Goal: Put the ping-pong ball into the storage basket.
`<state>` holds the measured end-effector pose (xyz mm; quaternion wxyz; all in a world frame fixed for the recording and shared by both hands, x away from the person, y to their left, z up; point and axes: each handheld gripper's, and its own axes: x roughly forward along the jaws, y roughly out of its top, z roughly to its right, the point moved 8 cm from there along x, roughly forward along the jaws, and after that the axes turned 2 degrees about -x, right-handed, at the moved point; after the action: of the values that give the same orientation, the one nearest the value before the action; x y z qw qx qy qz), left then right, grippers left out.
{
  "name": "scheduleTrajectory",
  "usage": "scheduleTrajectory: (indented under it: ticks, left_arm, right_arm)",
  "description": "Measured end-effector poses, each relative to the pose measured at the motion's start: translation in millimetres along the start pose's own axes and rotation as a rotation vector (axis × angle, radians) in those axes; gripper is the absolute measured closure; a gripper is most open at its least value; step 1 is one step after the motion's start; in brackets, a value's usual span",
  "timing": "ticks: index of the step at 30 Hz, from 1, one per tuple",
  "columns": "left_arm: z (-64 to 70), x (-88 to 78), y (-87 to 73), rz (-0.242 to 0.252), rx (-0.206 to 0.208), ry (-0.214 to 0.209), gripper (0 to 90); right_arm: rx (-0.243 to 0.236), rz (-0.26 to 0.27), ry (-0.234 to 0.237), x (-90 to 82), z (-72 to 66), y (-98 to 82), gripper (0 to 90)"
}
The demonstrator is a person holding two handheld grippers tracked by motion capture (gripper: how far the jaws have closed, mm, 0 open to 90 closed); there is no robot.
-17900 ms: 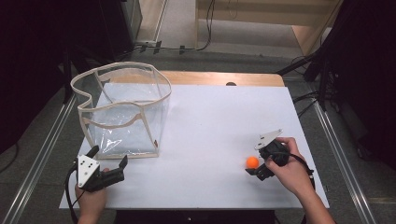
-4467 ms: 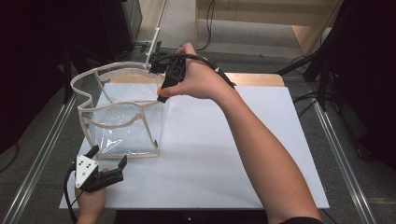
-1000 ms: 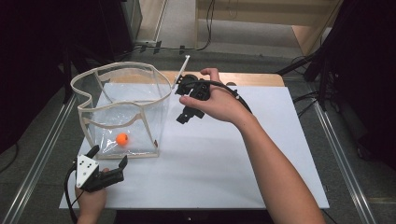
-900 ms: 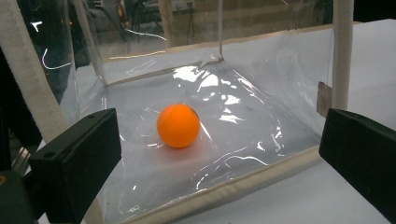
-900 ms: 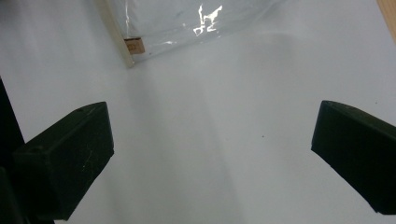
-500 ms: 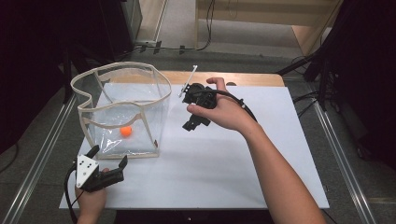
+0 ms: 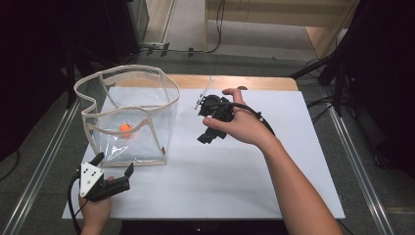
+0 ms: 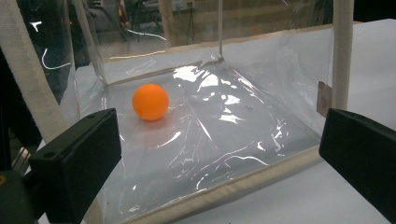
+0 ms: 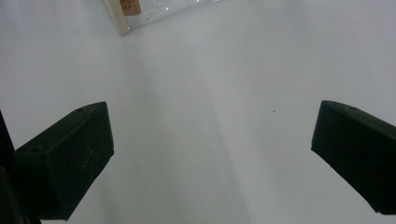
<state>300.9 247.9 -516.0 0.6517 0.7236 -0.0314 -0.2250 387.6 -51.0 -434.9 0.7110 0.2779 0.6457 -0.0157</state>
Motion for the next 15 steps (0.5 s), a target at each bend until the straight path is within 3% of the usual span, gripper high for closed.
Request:
scheduleTrajectory:
  ticks: [15]
  left_arm:
    - [0.2,0.0,-0.2,-0.003,0.005,0.001,0.0]
  right_arm:
    - [0.045,-0.011,-0.008,8.2,2.1,-35.1,0.0]
